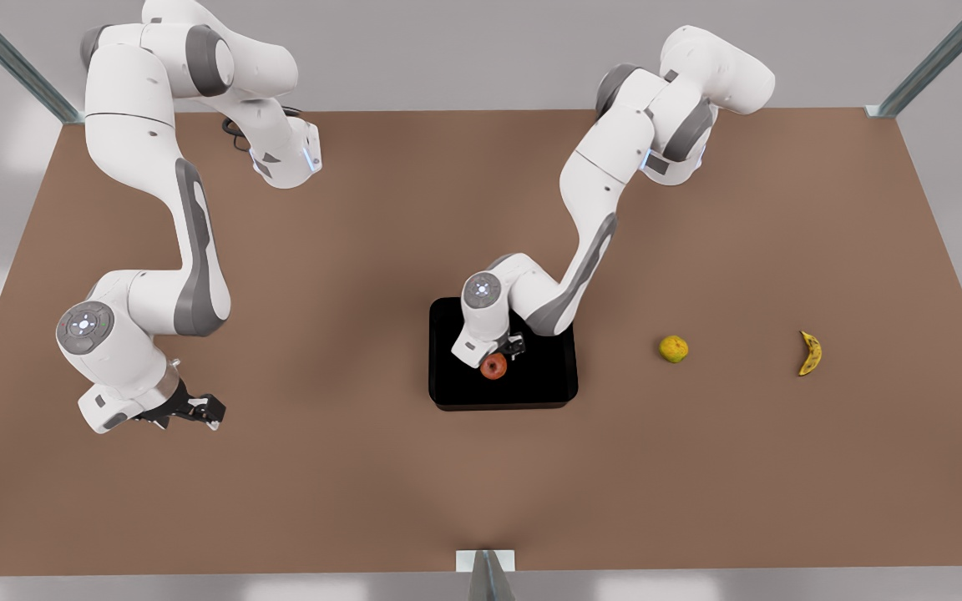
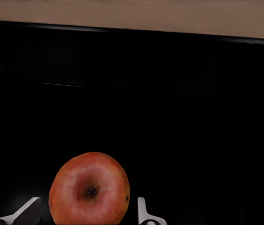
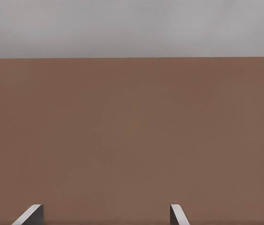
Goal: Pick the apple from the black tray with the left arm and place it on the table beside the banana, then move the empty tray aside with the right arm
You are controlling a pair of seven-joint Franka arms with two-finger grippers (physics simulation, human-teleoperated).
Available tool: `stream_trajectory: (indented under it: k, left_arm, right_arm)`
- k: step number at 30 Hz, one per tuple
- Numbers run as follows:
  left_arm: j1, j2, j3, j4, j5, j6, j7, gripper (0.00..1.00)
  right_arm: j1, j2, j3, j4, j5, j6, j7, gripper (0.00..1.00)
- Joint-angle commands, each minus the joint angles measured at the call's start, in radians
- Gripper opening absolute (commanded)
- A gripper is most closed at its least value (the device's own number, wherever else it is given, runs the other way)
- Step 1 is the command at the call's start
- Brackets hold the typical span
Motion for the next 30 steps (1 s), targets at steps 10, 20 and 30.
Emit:
stream_trajectory:
  k: [10,20,30]
  left_arm:
    - [0.001,0.0,0.0,-0.001,0.007,0.031,-0.102,0.73]
    - [0.135,-0.196,-0.003,0.007,-0.112,-0.354,0.214,0.73]
    - [0.599,-0.149,0.003,0.001,-0.154,-0.399,1.023,0.74]
  right_arm:
    - [0.0,-0.001,0.0,0.001,0.001,0.0,-0.004,1.0]
    - [0.0,-0.001,0.0,0.001,0.001,0.0,-0.004,1.0]
    - [0.077,-0.153,0.297,0.186,0.078,-0.695,0.39,1.0]
